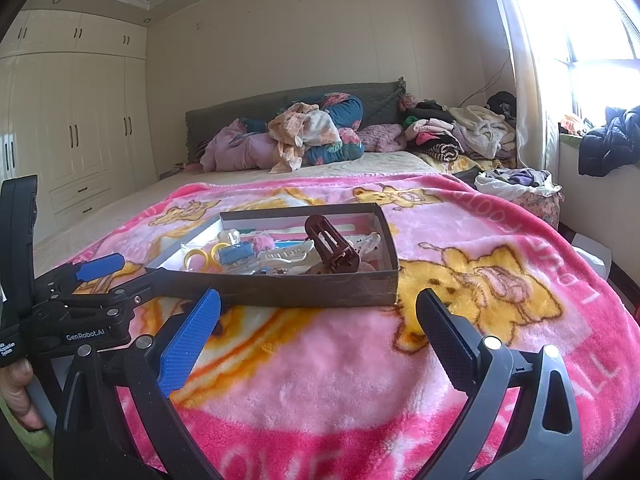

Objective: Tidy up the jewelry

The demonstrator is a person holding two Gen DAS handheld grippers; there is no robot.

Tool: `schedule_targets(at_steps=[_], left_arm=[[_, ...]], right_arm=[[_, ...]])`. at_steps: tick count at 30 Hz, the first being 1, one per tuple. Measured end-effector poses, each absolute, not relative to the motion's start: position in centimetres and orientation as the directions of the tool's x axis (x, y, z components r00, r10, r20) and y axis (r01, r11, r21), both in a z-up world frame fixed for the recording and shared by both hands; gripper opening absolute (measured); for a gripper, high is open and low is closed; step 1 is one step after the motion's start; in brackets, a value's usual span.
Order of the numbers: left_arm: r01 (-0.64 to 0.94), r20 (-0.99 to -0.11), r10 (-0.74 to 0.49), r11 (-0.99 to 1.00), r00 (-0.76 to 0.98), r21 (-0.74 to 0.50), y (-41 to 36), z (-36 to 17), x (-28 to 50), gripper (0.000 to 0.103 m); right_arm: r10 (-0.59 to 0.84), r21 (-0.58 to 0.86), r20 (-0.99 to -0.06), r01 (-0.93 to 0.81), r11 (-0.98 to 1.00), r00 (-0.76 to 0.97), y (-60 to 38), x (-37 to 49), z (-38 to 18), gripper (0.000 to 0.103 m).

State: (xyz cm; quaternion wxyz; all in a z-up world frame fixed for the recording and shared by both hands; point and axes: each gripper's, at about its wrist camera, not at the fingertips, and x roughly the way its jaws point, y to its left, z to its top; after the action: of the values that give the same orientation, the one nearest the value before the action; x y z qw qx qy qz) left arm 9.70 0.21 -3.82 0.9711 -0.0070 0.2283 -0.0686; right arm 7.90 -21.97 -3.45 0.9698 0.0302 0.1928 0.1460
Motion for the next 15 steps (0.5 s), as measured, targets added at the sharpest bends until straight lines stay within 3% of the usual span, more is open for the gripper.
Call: schedule_targets(at_steps=[15], left_arm=[[0.13,-0.441,-0.135,0.991,0.887,-0.043,0.2,-3.86,9.65,0.091]], right_arm=[[0.294,0.112,-0.363,-0.272,0.956,0.884,-21.88,7.81,-3.41,0.096]])
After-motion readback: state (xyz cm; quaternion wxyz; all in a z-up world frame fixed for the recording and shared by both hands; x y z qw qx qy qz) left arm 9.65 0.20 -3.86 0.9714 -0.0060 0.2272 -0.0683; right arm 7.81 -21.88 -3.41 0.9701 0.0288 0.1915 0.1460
